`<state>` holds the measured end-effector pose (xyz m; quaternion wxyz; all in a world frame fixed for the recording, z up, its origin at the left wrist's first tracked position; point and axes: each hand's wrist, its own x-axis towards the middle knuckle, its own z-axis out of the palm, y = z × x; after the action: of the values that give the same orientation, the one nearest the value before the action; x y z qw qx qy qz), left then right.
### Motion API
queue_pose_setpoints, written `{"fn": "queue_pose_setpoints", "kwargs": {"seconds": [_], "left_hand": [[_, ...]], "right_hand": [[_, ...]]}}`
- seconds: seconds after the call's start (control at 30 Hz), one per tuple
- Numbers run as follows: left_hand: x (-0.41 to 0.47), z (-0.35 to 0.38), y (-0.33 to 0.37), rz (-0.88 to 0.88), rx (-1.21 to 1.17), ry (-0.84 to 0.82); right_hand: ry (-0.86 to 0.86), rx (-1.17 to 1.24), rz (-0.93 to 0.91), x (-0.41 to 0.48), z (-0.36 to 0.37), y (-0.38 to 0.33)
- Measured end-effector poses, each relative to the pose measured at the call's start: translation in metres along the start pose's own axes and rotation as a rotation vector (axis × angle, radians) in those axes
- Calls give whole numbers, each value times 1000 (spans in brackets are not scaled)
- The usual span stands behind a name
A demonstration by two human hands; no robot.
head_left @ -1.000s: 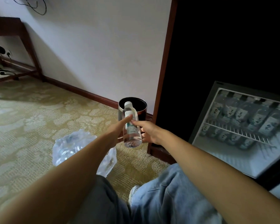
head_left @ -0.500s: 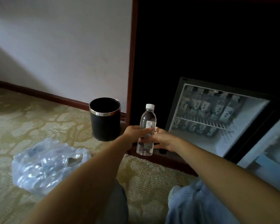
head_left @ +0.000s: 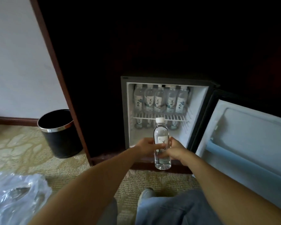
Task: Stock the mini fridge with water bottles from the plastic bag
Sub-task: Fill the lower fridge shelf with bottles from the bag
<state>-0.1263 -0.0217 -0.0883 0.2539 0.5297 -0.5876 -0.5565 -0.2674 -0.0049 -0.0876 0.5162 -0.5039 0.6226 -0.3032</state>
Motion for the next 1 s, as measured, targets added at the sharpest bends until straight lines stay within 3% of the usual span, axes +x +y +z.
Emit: {"fn": "queue_pose_setpoints", "kwargs": {"seconds": [0.23,0.57,0.8,1.0], "left_hand": [[2,-40,-2,27,82,126],[24,-79,-79,32,171,185],[81,-66,-105,51,76,236],[133,-66,-107,2,132,287]], "right_hand": [[73,8,-88,26,37,-15],[-53,-189,15,78,90,5],[240,-184,60,134,101,39],[221,-256,25,182,85,39]]}}
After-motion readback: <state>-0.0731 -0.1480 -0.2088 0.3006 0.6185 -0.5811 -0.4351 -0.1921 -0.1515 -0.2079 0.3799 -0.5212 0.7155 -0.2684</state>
